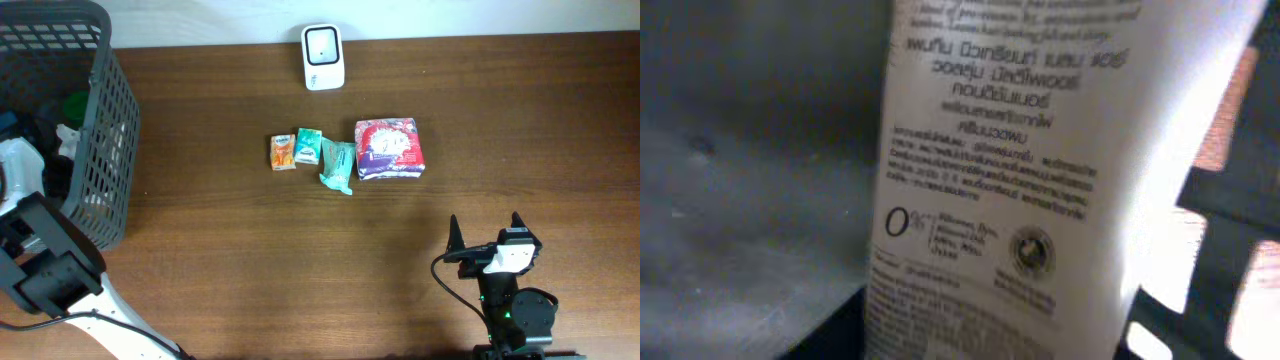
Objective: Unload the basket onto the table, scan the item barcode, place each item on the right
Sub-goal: 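Reach into the basket and grasp the white Pantene conditioner tube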
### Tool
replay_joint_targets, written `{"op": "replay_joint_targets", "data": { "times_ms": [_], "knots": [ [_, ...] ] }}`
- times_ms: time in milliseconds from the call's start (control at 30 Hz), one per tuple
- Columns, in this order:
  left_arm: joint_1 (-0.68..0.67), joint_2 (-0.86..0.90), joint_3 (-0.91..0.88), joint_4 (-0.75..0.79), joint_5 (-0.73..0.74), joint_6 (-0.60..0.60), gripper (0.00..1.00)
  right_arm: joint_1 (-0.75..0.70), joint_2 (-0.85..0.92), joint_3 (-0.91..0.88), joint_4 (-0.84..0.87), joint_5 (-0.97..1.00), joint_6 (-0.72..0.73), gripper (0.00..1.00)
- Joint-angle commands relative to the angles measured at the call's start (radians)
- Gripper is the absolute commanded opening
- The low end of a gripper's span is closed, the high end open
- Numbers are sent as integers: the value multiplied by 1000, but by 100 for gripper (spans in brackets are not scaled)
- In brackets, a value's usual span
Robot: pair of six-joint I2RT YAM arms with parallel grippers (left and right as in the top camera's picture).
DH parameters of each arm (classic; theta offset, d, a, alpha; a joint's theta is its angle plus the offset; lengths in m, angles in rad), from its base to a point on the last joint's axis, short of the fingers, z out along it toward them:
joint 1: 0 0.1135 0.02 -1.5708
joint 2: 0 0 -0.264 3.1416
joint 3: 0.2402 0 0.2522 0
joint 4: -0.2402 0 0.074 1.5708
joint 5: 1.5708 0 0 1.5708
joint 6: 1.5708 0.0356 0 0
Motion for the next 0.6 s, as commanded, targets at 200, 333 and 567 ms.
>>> {"op": "replay_joint_targets", "data": {
  "times_ms": [200, 333, 567],
  "knots": [
    [13, -51, 196, -110, -48, -201, 19, 9, -6, -9, -1, 12, 8, 99],
    [14, -120, 264, -138, 65, -204, 8, 9, -6, -9, -1, 12, 8, 99],
    [14, -217, 399, -74, 463, -287, 8, 9, -6, -9, -1, 12, 8, 99]
  ]
}}
